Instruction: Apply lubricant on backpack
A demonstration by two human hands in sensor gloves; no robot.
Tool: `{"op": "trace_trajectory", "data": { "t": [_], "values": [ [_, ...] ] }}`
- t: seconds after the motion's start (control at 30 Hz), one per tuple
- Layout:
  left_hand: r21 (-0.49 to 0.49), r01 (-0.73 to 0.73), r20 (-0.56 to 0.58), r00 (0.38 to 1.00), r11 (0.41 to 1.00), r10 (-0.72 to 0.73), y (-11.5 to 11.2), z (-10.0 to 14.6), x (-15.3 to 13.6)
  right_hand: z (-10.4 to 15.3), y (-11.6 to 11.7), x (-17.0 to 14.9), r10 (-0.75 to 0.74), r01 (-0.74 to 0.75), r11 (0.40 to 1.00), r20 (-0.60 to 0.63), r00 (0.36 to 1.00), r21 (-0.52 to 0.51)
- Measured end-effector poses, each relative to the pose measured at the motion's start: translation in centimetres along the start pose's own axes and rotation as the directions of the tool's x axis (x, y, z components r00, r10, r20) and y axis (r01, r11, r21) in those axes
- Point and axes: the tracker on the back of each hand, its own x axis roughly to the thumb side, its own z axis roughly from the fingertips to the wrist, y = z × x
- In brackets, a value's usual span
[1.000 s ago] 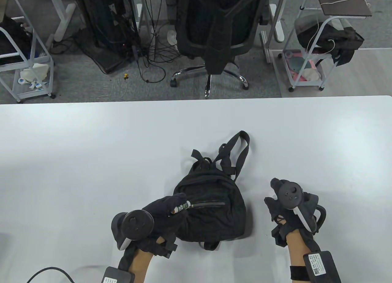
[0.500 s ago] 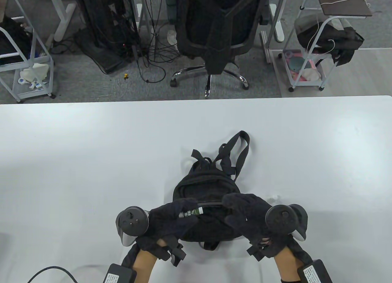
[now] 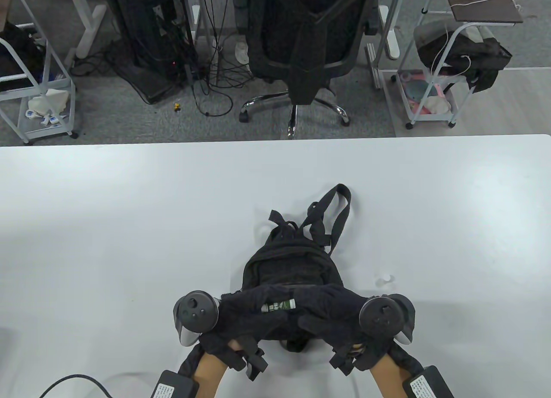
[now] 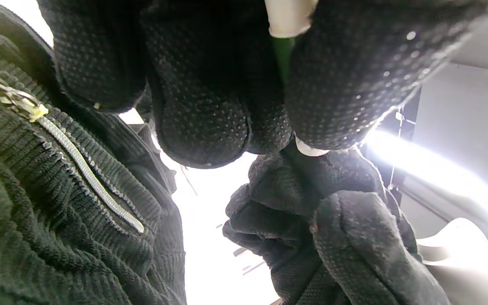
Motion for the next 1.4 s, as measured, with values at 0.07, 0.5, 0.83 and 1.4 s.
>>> {"op": "trace_trajectory", "data": {
  "t": [0.07, 0.5, 0.83, 1.4],
  "values": [
    [-0.01, 0.0, 0.0, 1.0, 1.0, 0.0, -0.1, 0.0, 0.0, 0.1, 0.0, 0.0, -0.002, 0.002, 1.0, -0.004, 1.0, -0.027],
    [-0.062, 0.003, 0.009, 1.0, 0.998, -0.002, -0.8, -0.2, 0.0, -0.2, 0.4, -0.2, -0.024, 0.024, 1.0, -0.026, 0.999, -0.001],
    [-0.062, 0.018, 0.004, 1.0, 0.998, -0.017, -1.1, -0.2, -0.1, -0.2, 0.4, 0.0, 0.01, -0.011, 1.0, -0.026, 1.0, -0.008],
    [0.006, 0.049, 0.022, 0.999, 0.999, -0.05, -0.8, -0.1, 0.3, -0.2, -0.1, -0.4, -0.031, 0.03, 0.999, -0.042, 0.999, -0.017]
  ]
}}
